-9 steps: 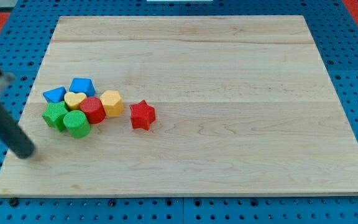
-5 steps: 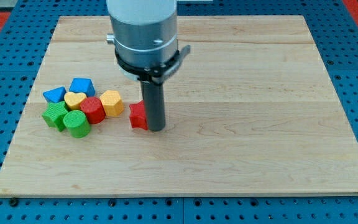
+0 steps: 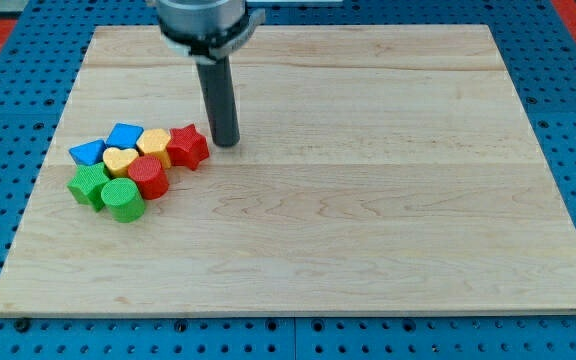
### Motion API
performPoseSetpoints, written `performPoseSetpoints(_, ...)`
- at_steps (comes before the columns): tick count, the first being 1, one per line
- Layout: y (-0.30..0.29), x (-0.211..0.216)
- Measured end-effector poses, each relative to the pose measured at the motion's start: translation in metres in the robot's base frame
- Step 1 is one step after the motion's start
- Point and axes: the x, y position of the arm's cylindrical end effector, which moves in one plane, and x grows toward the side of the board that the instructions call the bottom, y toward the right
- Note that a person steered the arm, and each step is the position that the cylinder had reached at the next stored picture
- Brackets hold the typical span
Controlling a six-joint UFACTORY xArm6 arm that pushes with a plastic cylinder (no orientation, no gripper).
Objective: Move the red star into the hexagon
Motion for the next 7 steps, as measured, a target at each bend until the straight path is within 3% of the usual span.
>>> performPoseSetpoints(4, -0.045, 0.025)
performPoseSetpoints(5, -0.027, -0.011)
performPoseSetpoints(6, -0.084, -0.035)
performPoseSetpoints(7, -0.116, -0.012)
